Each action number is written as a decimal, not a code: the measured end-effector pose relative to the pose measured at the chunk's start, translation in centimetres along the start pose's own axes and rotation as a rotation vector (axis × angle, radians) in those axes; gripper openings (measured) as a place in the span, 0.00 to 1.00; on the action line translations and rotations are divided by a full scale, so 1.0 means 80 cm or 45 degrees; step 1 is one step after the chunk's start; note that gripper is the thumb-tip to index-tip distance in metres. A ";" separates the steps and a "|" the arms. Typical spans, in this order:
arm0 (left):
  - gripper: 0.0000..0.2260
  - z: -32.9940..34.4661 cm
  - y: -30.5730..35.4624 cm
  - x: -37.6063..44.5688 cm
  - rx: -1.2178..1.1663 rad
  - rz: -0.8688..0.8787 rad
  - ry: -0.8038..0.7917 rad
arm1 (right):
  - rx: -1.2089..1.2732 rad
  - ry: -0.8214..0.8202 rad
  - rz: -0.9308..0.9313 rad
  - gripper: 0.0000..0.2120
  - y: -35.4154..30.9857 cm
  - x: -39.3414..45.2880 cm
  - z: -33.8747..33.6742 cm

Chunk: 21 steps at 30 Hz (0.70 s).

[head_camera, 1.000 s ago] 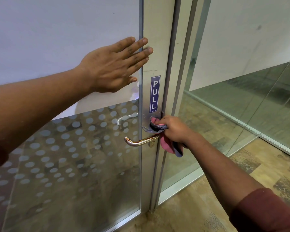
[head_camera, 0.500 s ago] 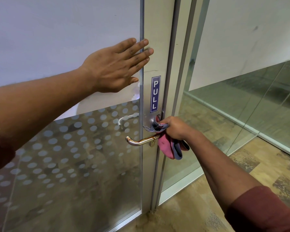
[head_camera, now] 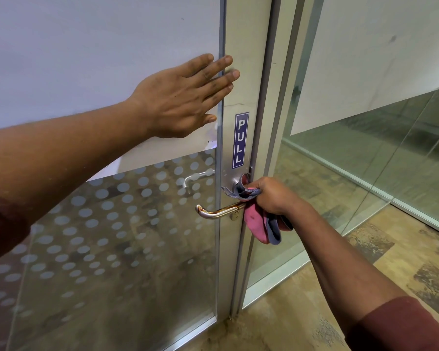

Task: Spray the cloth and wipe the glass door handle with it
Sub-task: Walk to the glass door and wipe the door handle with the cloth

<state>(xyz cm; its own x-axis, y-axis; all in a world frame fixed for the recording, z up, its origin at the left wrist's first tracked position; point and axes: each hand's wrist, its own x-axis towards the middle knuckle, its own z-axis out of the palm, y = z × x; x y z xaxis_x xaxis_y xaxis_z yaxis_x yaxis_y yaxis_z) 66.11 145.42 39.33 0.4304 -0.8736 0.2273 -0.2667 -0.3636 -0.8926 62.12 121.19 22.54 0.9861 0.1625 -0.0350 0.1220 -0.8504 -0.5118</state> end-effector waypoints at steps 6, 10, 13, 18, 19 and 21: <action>0.32 0.000 -0.001 -0.001 -0.003 0.004 -0.001 | -0.027 0.069 0.066 0.19 -0.002 -0.013 0.013; 0.32 0.000 0.000 -0.001 -0.001 0.005 0.009 | -0.026 0.140 0.065 0.17 -0.008 -0.022 0.022; 0.33 0.000 -0.001 -0.002 -0.003 0.001 -0.002 | -0.072 0.212 0.062 0.16 -0.012 -0.029 0.029; 0.33 0.000 0.000 -0.002 0.006 0.006 0.000 | -0.131 0.287 0.113 0.11 -0.018 -0.031 0.044; 0.33 0.000 0.000 -0.002 0.002 0.006 0.002 | -0.143 0.302 0.113 0.11 -0.019 -0.033 0.046; 0.33 0.001 -0.001 -0.002 -0.004 0.005 0.006 | -0.154 0.320 0.111 0.10 -0.020 -0.036 0.048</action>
<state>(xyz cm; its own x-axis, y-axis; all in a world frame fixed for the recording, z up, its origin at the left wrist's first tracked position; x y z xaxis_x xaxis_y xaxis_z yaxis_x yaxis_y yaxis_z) 66.09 145.63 39.30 0.4255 -0.8764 0.2255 -0.2711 -0.3612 -0.8922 58.62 124.03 20.15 0.9887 -0.0302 0.1470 0.0330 -0.9117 -0.4095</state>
